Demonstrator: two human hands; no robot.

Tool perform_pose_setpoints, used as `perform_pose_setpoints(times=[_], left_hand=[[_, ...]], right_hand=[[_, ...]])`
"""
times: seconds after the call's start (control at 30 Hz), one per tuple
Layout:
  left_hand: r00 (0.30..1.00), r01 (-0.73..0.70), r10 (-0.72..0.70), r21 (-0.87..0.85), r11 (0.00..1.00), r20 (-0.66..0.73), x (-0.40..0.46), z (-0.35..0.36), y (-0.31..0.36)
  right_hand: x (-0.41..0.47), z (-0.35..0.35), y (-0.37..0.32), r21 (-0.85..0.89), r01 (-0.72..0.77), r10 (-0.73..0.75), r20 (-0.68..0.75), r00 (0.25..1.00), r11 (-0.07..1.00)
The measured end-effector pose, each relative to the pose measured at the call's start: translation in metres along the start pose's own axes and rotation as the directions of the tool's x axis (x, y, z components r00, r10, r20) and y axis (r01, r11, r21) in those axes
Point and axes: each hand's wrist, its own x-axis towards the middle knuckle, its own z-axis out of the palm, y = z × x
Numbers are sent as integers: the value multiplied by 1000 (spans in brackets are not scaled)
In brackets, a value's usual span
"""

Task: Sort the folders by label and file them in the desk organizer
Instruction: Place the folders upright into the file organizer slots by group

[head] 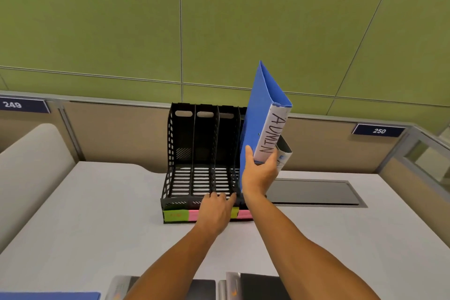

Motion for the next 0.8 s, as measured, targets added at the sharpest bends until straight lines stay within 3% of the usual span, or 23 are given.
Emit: perform_pose_setpoints(times=[0.3, 0.47, 0.63, 0.8], left_hand=[[1000, -2, 3, -45, 999, 14, 1, 1, 1], [1000, 6, -5, -48, 999, 24, 2, 3, 2], [999, 5, -4, -32, 999, 33, 2, 3, 1], [999, 2, -1, -31, 1000, 36, 2, 2, 3]], right_hand=[[-7, 15, 20, -129, -35, 40, 36, 999, 991], [-6, 15, 14, -98, -2, 0, -17, 1000, 995], [-19, 10, 25, -176, -73, 99, 142, 985, 982], [-5, -9, 7, -239, 16, 44, 243, 969, 971]])
